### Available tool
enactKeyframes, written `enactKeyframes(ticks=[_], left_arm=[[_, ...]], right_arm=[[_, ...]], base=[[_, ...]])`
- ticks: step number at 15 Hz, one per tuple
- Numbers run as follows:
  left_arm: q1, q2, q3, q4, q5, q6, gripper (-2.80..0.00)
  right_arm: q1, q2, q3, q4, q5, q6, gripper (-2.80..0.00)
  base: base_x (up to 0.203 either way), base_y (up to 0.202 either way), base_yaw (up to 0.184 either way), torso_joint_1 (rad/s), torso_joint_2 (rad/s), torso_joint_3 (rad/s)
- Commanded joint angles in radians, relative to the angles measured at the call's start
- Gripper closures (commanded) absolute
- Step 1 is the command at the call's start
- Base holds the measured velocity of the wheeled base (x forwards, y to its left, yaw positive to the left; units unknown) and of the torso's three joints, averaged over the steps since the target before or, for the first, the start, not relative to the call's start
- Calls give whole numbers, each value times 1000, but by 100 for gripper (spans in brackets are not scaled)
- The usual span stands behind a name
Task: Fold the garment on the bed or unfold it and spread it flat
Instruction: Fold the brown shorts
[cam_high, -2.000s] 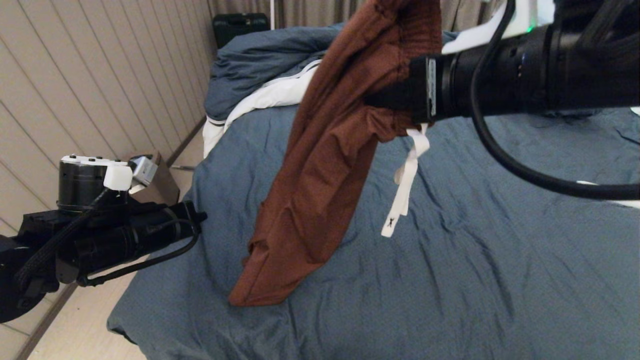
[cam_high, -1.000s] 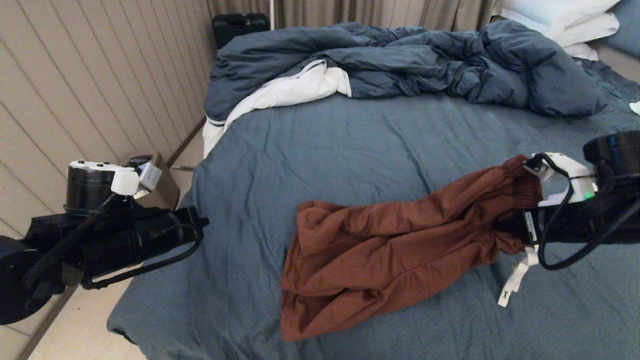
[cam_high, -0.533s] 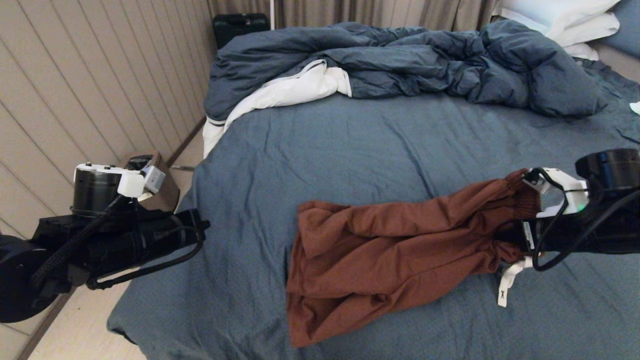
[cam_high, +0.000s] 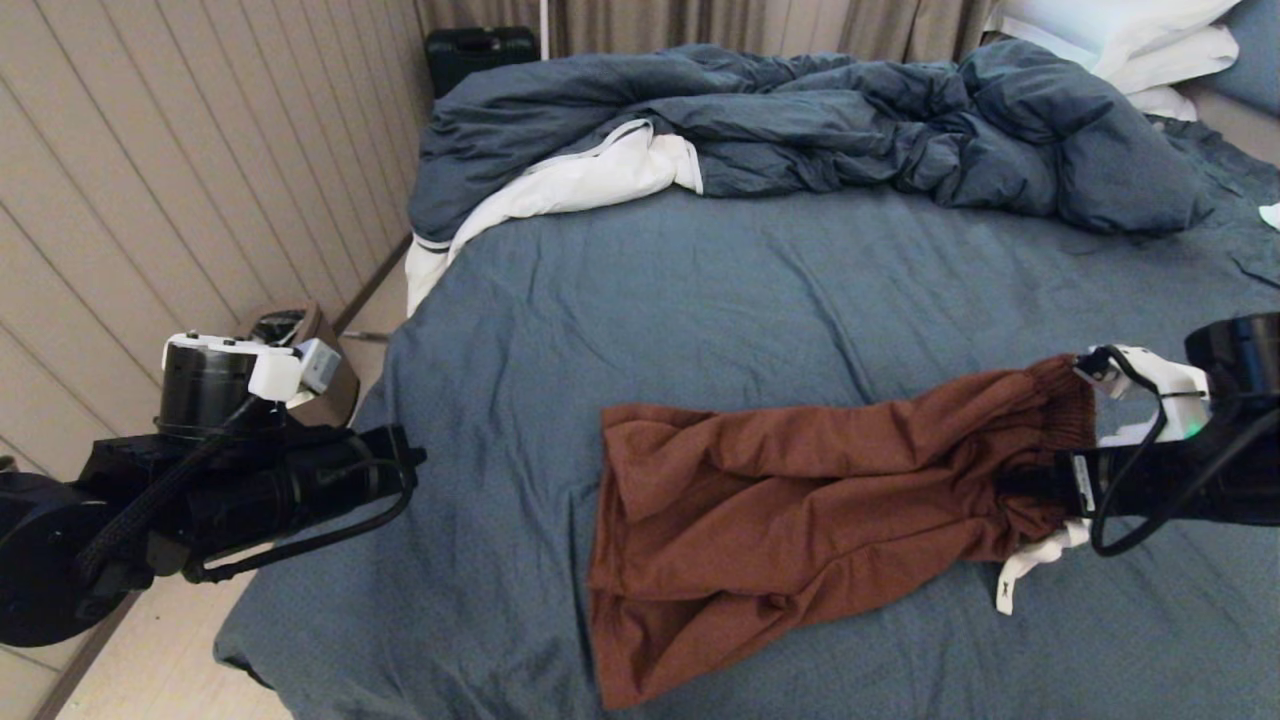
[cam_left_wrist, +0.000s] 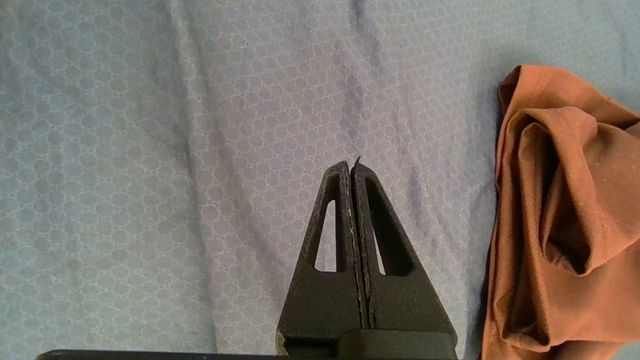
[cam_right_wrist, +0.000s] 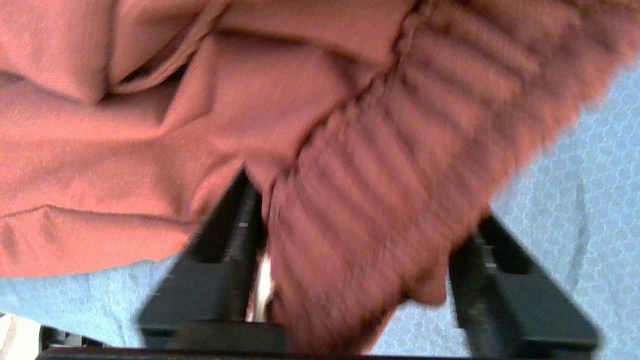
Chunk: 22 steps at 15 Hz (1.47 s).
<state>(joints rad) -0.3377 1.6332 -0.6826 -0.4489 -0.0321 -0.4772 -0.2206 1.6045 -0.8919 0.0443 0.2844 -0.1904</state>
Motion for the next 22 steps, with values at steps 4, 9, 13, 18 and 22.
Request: enactKeyframes(ticks=[4, 9, 13, 18, 22], left_arm=[[0, 2, 0, -4, 0, -3, 0], [0, -5, -1, -4, 1, -1, 0], [0, -35, -64, 12, 5, 1, 0], [-95, -2, -410, 447, -8, 6, 0], [-218, 157, -561, 593, -18, 47, 0]], right_arm=[[-61, -56, 40, 0, 40, -23, -280], [-195, -201, 110, 2, 137, -62, -280], [-215, -323, 62, 61, 224, 18, -280], [-29, -230, -88, 191, 155, 153, 0], [112, -135, -151, 212, 108, 170, 0]], base=[[0, 0, 0, 0, 0, 0], [0, 0, 0, 0, 0, 0], [0, 0, 0, 0, 0, 0], [0, 0, 0, 0, 0, 0], [0, 0, 0, 0, 0, 0]])
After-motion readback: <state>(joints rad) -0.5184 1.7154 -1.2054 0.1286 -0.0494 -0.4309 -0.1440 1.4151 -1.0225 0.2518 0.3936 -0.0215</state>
